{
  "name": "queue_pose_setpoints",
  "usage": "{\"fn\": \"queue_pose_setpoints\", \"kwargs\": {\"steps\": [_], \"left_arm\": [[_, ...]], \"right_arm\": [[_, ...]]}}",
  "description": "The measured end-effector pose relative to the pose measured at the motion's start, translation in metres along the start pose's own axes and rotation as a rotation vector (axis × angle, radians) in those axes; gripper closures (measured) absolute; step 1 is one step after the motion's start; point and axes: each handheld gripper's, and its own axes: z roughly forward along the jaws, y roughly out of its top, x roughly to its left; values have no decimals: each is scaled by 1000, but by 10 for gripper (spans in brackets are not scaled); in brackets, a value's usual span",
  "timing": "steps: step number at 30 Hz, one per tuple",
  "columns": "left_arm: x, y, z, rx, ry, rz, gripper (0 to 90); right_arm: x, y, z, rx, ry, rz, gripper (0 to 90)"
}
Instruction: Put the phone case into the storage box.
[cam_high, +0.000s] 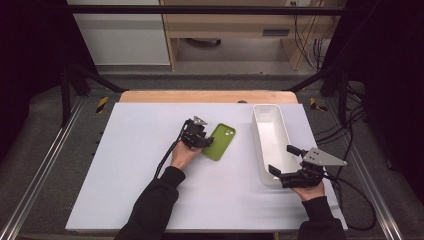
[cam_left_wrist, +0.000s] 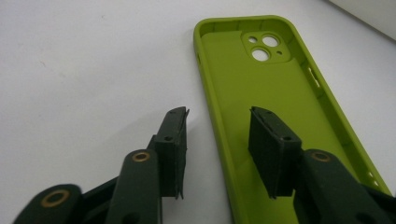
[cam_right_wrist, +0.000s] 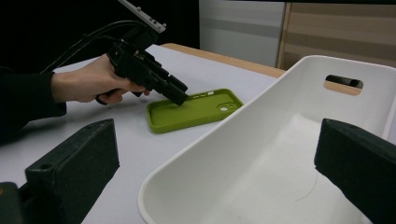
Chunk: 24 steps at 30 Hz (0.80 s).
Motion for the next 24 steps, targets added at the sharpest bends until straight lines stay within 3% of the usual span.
{"fn": "queue_pose_setpoints", "kwargs": {"steps": [14,24], "left_arm": [[-3,1,0,7,1,-5,717],[-3,1,0,12,-5,-33,792]], "right_arm": [[0,0,0,-1,-1,-1,3],[0,0,0,-3,-1,0,3]]}}
